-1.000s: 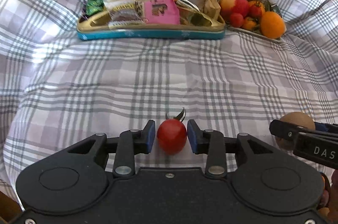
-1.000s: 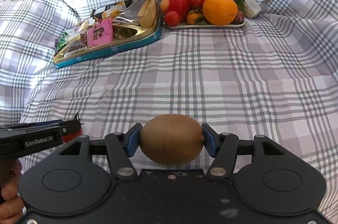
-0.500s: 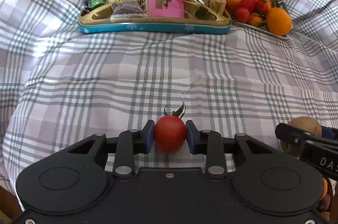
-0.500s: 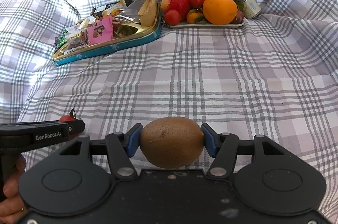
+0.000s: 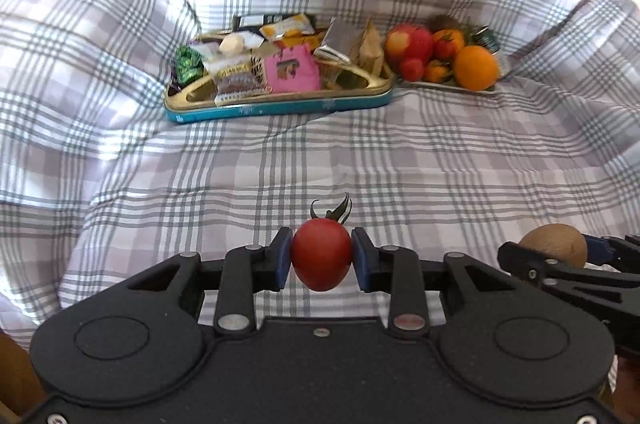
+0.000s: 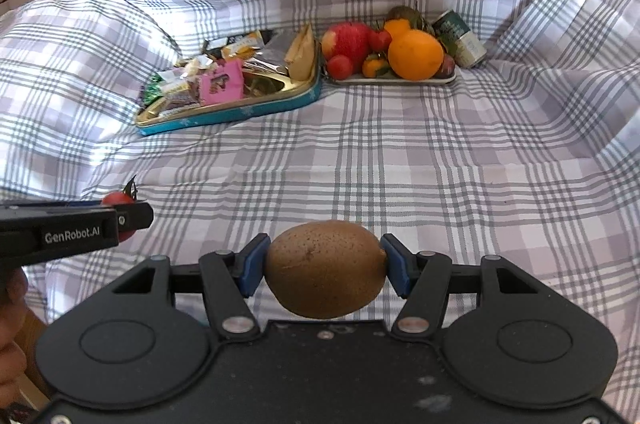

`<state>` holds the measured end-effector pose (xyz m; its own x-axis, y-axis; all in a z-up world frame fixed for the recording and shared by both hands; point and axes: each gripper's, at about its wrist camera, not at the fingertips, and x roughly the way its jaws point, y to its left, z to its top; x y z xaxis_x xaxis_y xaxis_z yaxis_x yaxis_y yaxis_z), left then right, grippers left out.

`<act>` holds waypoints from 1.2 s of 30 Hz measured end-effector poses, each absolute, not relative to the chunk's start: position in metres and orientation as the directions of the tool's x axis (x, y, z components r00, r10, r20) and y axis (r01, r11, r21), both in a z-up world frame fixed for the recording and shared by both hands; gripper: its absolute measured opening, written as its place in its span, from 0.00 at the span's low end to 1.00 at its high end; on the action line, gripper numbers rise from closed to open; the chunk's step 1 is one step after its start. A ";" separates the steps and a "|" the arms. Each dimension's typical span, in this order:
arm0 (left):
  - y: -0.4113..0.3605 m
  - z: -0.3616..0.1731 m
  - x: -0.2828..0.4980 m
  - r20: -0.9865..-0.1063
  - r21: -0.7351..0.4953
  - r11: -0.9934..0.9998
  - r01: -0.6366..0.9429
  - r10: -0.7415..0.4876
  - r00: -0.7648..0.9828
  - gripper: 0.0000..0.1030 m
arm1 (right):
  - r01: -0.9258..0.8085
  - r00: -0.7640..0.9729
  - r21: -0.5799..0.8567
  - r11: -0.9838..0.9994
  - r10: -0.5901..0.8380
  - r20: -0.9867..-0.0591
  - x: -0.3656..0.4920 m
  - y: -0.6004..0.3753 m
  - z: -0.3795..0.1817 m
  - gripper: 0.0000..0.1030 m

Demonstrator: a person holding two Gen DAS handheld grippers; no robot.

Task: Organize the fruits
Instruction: 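Carry the cherry tomato and kiwi over the gold tray with both tools, then open both tools to drop the tomato and kiwi into the tray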

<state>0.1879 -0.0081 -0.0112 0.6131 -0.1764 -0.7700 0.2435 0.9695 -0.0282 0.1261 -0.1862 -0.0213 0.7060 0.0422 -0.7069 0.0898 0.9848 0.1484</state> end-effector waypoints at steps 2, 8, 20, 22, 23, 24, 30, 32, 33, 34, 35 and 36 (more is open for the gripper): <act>-0.007 -0.003 0.178 -0.763 -0.026 0.968 0.250 -0.181 0.621 0.40 | 0.081 0.712 0.148 0.986 0.047 -0.700 0.114 -0.185 -0.016 0.61; -0.007 0.012 0.146 -0.751 -0.005 0.967 0.255 -0.172 0.637 0.40 | 0.069 0.732 0.150 0.986 0.052 -0.680 0.071 -0.183 -0.003 0.61; -0.015 0.015 0.079 -0.747 -0.026 0.967 0.253 -0.187 0.638 0.40 | 0.056 0.743 0.164 0.985 0.068 -0.666 -0.016 -0.178 -0.003 0.61; -0.016 0.016 0.071 -0.747 -0.044 0.966 0.253 -0.200 0.634 0.40 | 0.060 0.742 0.166 0.984 0.067 -0.667 -0.029 -0.178 -0.004 0.61; -0.016 0.016 0.067 -0.747 -0.052 0.966 0.254 -0.206 0.632 0.40 | 0.063 0.743 0.167 0.984 0.066 -0.666 -0.036 -0.179 -0.005 0.61; -0.017 0.017 0.063 -0.746 -0.056 0.966 0.253 -0.209 0.633 0.40 | 0.068 0.742 0.169 0.983 0.064 -0.667 -0.040 -0.180 -0.006 0.61; -0.019 0.014 0.044 -0.738 -0.049 0.971 0.235 -0.194 0.646 0.40 | 0.090 0.747 0.160 0.983 0.040 -0.663 -0.065 -0.182 -0.009 0.61; -0.021 0.009 0.043 -0.746 -0.037 0.974 0.222 -0.175 0.642 0.40 | 0.085 0.745 0.139 0.987 0.029 -0.667 -0.066 -0.180 -0.011 0.61; -0.021 0.005 0.044 -0.752 -0.028 0.977 0.212 -0.160 0.640 0.40 | 0.084 0.744 0.130 0.988 0.025 -0.668 -0.066 -0.179 -0.012 0.61; -0.022 0.002 0.044 -0.758 -0.018 0.980 0.200 -0.144 0.637 0.40 | 0.085 0.743 0.124 0.989 0.020 -0.669 -0.066 -0.179 -0.013 0.61; -0.022 -0.002 0.045 -0.764 -0.009 0.982 0.189 -0.128 0.632 0.40 | 0.088 0.741 0.122 0.989 0.017 -0.671 -0.065 -0.178 -0.014 0.61; -0.022 -0.004 0.045 -0.769 -0.003 0.984 0.179 -0.117 0.628 0.40 | 0.089 0.738 0.123 0.988 0.017 -0.674 -0.066 -0.178 -0.016 0.61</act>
